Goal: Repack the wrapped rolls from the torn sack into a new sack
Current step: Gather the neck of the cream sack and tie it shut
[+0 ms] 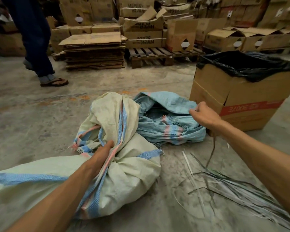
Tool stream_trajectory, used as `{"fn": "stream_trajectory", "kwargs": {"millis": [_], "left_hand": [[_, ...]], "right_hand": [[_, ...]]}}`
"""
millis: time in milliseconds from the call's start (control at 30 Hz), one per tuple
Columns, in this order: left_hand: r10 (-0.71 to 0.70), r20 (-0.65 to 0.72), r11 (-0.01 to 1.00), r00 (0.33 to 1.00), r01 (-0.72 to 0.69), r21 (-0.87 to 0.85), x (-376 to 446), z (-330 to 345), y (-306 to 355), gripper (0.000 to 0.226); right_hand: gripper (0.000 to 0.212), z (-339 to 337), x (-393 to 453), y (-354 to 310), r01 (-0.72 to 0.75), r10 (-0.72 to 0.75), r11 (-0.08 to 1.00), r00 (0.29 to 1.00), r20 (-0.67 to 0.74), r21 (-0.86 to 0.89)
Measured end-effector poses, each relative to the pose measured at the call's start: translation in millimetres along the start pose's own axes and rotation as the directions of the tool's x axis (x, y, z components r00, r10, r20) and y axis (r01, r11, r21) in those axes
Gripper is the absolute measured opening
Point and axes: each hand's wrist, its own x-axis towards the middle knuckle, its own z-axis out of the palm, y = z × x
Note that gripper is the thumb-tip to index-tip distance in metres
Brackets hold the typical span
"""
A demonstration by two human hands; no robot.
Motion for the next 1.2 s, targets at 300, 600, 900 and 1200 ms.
{"fn": "stream_trajectory", "kwargs": {"millis": [300,600,900,1200], "left_hand": [[-0.088,0.240,0.881,0.967,0.188,-0.435,-1.2,-44.4,10.1,0.048],[0.106,0.289,0.836,0.952,0.072,-0.544,-4.3,-50.3,20.6,0.050],[0.203,0.332,0.912,0.921,-0.055,-0.407,-6.2,-59.3,25.9,0.043],[0.492,0.174,0.828,0.853,-0.520,0.209,12.2,-69.6,15.9,0.069]], "right_hand": [[0.034,67.0,-15.6,-77.1,0.380,-0.319,0.921,0.862,0.395,-0.084],[0.027,135.9,-35.7,-127.8,0.545,-0.460,0.799,0.826,0.327,-0.254],[0.035,158.8,-38.7,-170.4,0.526,-0.497,0.850,0.819,0.286,-0.031],[0.049,170.7,-36.4,-170.4,0.466,-0.486,0.873,0.820,0.303,0.142]]}}
